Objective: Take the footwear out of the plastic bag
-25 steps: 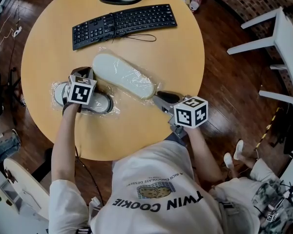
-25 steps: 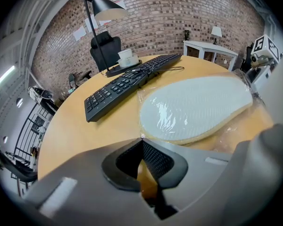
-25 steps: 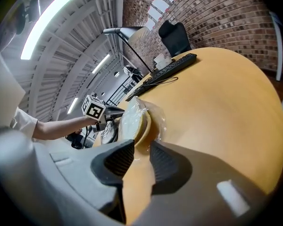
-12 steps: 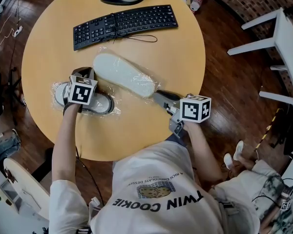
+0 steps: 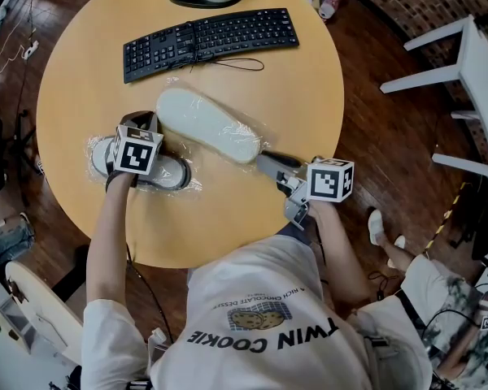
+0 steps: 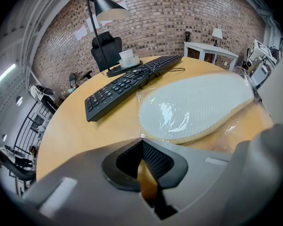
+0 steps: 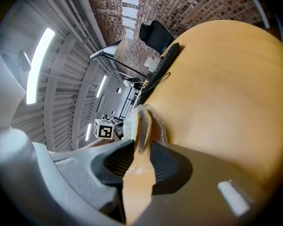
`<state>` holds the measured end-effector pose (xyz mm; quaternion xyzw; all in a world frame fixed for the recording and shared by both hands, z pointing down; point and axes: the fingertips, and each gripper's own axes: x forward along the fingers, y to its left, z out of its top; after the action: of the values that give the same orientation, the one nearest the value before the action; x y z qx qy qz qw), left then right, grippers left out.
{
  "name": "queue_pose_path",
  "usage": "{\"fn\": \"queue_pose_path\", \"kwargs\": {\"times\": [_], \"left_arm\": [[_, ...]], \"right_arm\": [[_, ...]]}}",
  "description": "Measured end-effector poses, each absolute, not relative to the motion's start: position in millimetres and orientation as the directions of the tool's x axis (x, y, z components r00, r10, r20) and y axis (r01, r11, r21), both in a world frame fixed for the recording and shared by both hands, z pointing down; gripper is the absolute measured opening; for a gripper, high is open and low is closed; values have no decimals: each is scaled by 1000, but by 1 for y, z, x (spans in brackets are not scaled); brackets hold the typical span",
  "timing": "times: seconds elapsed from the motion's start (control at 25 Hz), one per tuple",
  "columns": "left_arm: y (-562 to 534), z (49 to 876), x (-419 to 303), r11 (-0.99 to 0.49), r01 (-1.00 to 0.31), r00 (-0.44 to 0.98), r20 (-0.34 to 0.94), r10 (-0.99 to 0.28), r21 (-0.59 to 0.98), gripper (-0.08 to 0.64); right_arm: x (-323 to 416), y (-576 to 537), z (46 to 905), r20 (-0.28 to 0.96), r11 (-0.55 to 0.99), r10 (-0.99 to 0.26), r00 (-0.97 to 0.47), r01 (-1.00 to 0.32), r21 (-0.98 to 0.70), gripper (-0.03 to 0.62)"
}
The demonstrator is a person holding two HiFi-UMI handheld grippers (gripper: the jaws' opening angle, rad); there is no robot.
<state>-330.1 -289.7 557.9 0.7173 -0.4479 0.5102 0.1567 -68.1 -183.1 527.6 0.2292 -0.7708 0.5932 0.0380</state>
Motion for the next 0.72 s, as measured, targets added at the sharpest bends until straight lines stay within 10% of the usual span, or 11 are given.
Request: {"fn": "queue_pose_path", "kwargs": {"times": [0.72], "left_arm": [[-287, 558, -329, -549, -801, 75, 871, -485, -237, 5]], "right_arm": [[-77, -198, 533, 372, 168, -313, -874, -437, -884, 104]]}}
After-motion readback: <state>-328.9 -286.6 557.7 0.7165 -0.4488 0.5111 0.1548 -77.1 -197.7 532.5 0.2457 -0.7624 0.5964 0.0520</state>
